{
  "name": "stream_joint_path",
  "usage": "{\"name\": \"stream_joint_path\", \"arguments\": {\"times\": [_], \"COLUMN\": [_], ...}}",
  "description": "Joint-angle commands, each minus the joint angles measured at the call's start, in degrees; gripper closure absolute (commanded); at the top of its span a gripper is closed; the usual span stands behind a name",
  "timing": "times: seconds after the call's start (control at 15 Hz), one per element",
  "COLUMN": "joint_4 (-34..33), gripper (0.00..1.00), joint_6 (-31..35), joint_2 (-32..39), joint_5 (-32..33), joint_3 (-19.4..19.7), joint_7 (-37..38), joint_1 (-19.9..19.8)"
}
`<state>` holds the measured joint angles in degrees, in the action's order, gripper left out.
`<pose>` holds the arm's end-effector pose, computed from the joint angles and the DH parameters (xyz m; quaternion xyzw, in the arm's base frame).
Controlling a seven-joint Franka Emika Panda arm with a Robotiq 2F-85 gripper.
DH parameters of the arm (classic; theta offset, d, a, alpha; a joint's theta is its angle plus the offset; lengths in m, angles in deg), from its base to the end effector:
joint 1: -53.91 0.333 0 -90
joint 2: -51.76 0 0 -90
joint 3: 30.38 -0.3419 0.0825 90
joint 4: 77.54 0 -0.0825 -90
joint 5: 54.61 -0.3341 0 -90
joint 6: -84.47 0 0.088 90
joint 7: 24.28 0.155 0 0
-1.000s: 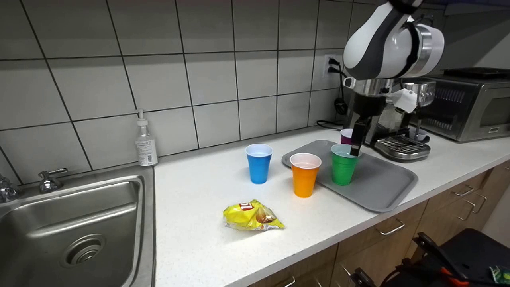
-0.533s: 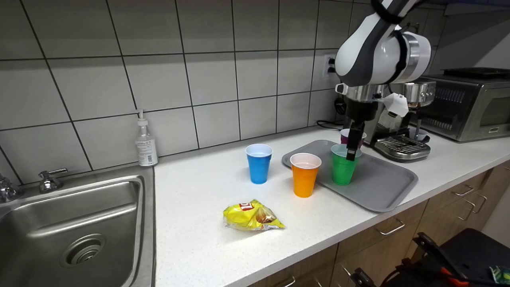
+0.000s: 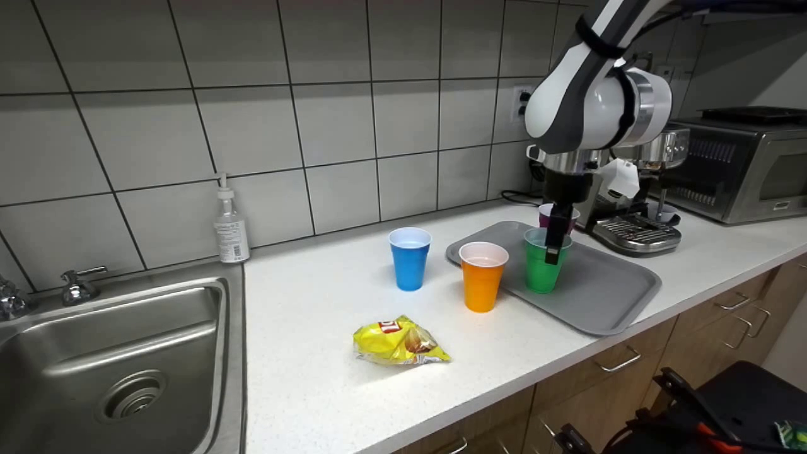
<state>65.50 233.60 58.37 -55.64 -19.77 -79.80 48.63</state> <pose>0.4307 -0.1235 0.2616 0.9432 0.3322 -0.0063 0.0029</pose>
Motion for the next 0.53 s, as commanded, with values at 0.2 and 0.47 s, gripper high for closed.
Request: {"name": "stream_joint_path", "arguments": {"times": [0.2,0.47], "joint_4": [-1.5,-1.5], "gripper": [0.26,0.58], "joint_6": [1.1,1.2], "joint_2": [1.7,1.9], "joint_5": [-0.6,-0.6], "joint_3": [-2.9,-3.4], "joint_7": [-1.5,-1.4], "joint_1": [-2.6,-3.0]}}
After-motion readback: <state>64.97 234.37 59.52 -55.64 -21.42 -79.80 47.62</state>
